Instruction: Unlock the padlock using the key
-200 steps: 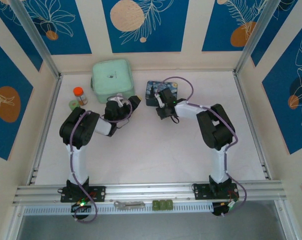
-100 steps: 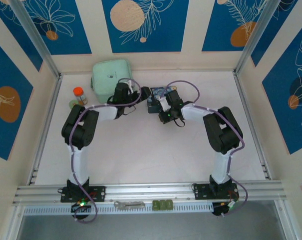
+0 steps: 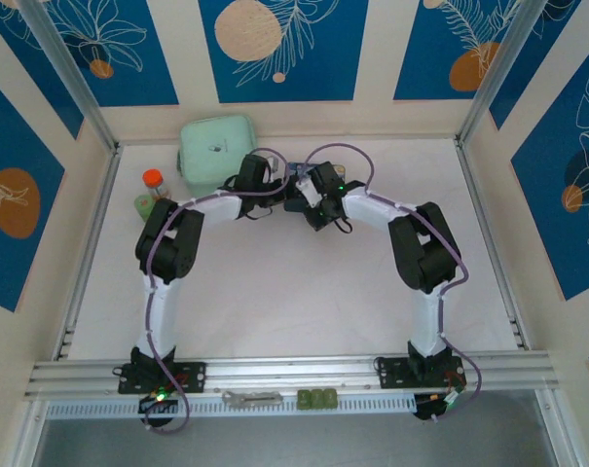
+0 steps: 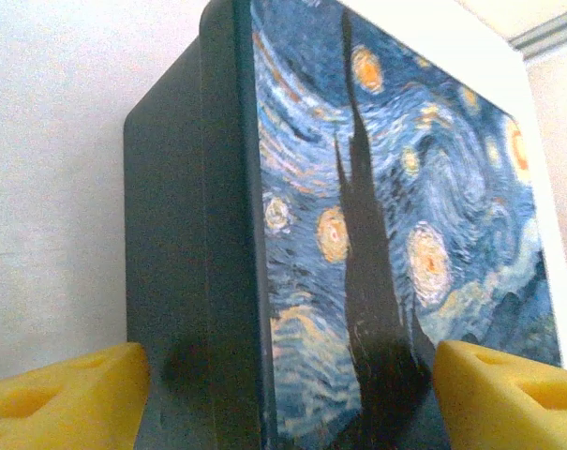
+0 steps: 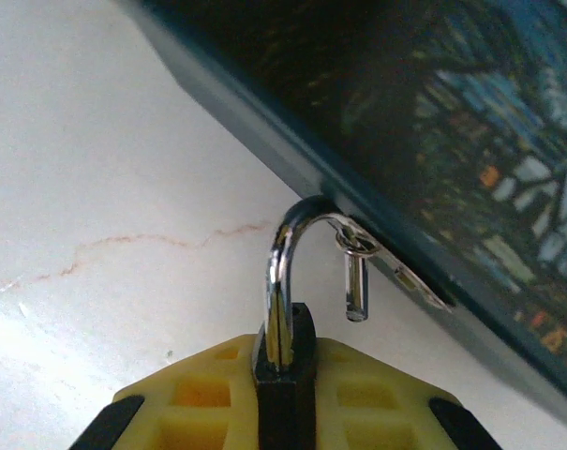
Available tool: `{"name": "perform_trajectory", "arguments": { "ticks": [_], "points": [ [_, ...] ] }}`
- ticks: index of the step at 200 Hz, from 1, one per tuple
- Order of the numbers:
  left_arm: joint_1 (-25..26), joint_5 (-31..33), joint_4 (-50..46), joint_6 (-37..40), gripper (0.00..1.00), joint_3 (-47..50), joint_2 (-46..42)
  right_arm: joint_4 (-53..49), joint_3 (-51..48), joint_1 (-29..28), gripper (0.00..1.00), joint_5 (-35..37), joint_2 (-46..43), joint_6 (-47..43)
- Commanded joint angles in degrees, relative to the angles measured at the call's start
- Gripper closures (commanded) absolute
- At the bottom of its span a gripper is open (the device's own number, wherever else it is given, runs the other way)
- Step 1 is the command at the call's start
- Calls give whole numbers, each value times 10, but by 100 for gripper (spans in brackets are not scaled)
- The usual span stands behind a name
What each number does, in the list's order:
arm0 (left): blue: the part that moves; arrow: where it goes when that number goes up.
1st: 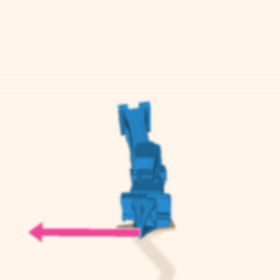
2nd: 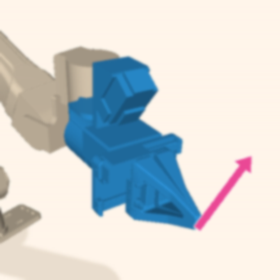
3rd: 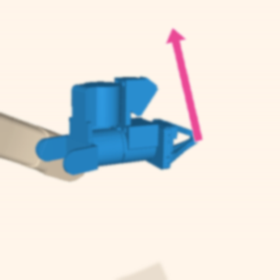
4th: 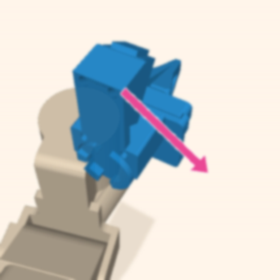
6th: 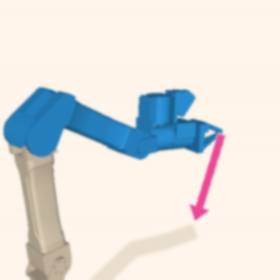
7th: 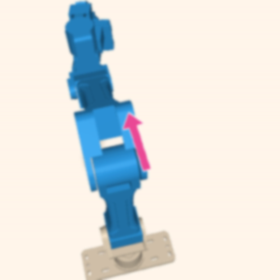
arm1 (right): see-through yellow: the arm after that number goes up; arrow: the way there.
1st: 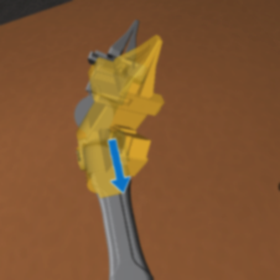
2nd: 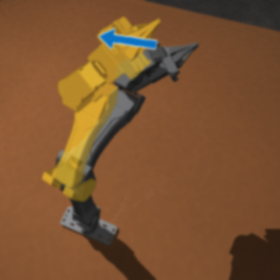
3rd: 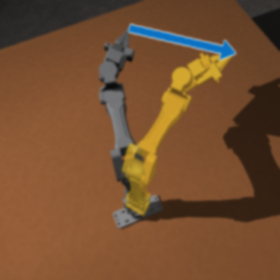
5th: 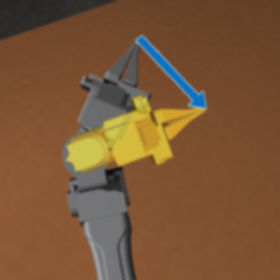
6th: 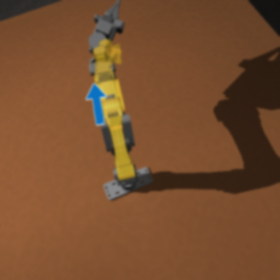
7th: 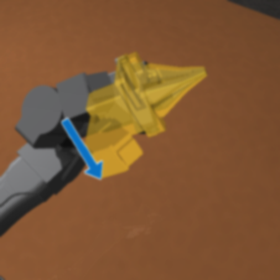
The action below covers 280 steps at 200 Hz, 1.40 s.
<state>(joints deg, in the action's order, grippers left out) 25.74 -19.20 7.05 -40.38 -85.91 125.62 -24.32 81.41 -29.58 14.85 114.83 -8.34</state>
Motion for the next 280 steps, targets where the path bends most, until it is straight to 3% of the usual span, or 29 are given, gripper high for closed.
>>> {"name": "perform_trajectory", "arguments": {
  "ticks": [1, 80, 128, 197, 254, 280],
  "points": [
    [-3, 3, -48, 14, 23, -5, 23, -3, -6, -17, 100, 41, 3, -121],
    [-2, -17, -25, -4, 39, -1, 36, 366, -131, 10, 100, -78, -12, -291],
    [-1, -14, -5, -14, 39, 20, 21, 439, -144, 10, 100, -103, -7, -331],
    [-2, -26, 18, -31, 41, 28, 20, 478, -232, 30, 100, -154, -69, -284],
    [-1, -29, 42, -43, 44, 52, 16, 396, -135, 15, 100, -191, -36, -263],
    [-1, -34, 51, -50, 45, 60, 18, 291, -73, 29, 100, -290, -32, -208]
  ]
}}
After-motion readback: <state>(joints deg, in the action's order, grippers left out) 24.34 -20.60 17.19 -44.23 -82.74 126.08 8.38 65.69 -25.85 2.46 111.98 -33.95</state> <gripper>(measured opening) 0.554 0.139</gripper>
